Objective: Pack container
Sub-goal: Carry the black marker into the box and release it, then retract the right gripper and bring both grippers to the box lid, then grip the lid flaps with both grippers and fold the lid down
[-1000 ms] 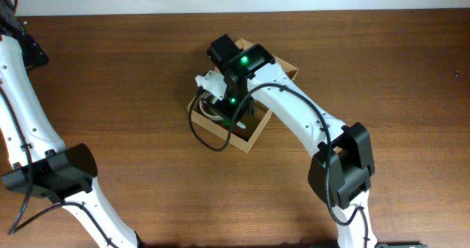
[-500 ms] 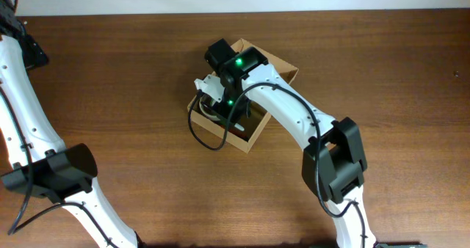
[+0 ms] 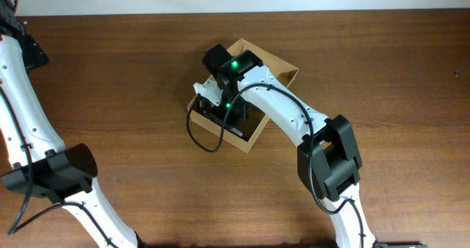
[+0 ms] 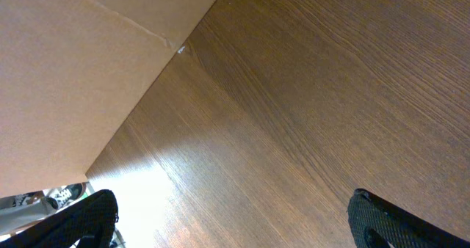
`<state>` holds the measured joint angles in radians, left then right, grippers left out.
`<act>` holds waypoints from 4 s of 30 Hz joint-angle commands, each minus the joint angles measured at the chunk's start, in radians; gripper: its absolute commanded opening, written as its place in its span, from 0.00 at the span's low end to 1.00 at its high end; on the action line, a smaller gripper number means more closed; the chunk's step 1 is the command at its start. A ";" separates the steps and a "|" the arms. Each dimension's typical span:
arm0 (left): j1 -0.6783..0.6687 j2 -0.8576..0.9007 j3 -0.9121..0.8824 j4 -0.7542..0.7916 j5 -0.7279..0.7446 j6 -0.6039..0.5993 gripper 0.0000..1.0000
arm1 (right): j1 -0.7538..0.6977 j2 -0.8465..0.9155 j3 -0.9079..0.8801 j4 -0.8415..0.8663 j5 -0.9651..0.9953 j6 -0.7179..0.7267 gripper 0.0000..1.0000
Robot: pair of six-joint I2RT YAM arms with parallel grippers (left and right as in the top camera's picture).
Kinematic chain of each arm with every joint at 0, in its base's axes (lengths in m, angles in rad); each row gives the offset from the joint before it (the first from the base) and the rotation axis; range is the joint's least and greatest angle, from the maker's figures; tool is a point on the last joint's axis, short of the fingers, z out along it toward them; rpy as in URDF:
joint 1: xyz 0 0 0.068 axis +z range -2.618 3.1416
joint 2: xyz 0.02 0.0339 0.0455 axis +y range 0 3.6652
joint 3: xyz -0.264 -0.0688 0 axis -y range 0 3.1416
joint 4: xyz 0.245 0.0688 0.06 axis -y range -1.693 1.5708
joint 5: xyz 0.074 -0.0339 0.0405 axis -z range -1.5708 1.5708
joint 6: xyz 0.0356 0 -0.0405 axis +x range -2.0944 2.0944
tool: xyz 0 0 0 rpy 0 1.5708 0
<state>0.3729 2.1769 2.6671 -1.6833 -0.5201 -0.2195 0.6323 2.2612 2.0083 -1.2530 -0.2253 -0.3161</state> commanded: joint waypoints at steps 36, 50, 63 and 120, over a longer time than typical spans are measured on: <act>0.003 -0.004 0.006 0.088 0.181 0.008 1.00 | -0.645 -0.380 0.253 -0.170 0.122 0.361 0.04; -0.097 0.032 0.001 0.112 0.595 0.142 0.32 | -0.609 -0.226 -0.280 0.195 0.011 0.628 0.04; -0.234 0.143 0.001 0.102 0.538 0.143 0.30 | -0.481 -0.082 -0.290 0.502 -0.258 0.629 0.04; -0.354 0.660 0.348 0.256 1.535 0.106 0.01 | -0.509 0.077 -0.242 1.149 -0.967 0.927 0.04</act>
<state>0.0208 2.8395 2.8761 -1.3792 1.0035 -0.1421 0.1196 2.3405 1.7245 -0.1108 -1.1206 0.5766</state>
